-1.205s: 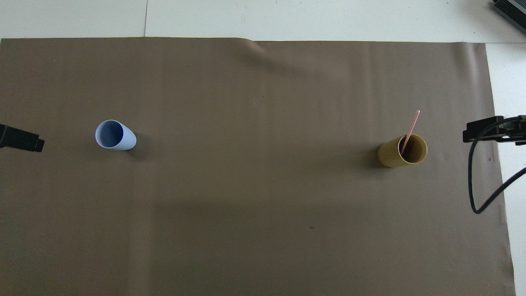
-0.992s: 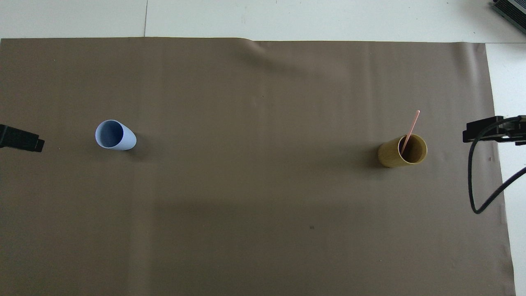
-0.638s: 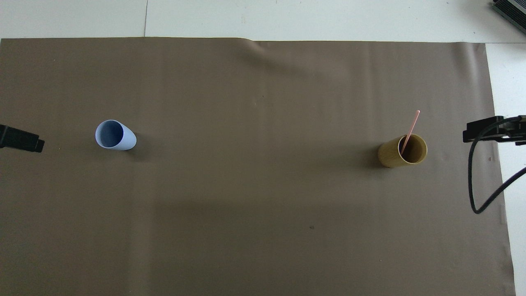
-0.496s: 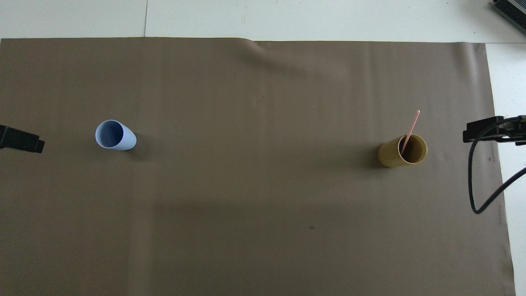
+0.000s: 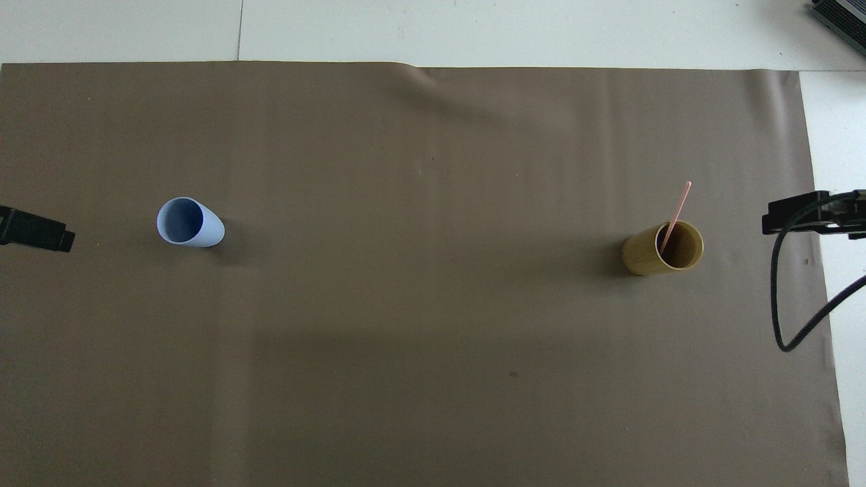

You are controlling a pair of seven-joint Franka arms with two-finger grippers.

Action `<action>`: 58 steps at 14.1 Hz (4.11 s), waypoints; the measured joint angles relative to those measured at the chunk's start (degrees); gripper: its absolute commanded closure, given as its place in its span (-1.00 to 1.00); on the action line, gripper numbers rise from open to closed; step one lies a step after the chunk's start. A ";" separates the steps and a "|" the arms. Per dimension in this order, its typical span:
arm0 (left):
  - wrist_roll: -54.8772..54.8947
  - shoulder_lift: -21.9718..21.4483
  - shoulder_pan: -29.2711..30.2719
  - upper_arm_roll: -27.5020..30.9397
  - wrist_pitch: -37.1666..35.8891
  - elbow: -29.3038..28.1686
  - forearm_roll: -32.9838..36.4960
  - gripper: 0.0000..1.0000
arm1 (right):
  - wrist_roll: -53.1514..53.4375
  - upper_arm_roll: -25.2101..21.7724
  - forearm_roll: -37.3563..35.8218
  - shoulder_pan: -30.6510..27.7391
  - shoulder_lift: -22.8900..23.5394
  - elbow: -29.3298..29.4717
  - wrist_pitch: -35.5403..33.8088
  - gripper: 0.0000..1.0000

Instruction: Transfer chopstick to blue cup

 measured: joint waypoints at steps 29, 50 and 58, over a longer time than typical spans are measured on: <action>-0.02 0.01 0.02 0.11 3.78 -1.35 -0.12 -1.00 | 0.00 0.14 0.21 0.06 -0.01 -0.31 -0.10 -1.00; -0.01 12.34 1.11 0.71 42.47 -25.88 -0.24 -0.64 | 0.00 0.14 0.21 0.06 -0.06 -0.31 -0.10 -1.00; -0.02 15.03 1.80 0.72 44.88 -26.62 -2.45 1.00 | 0.00 0.14 0.21 0.06 -0.34 -0.83 -0.10 -1.00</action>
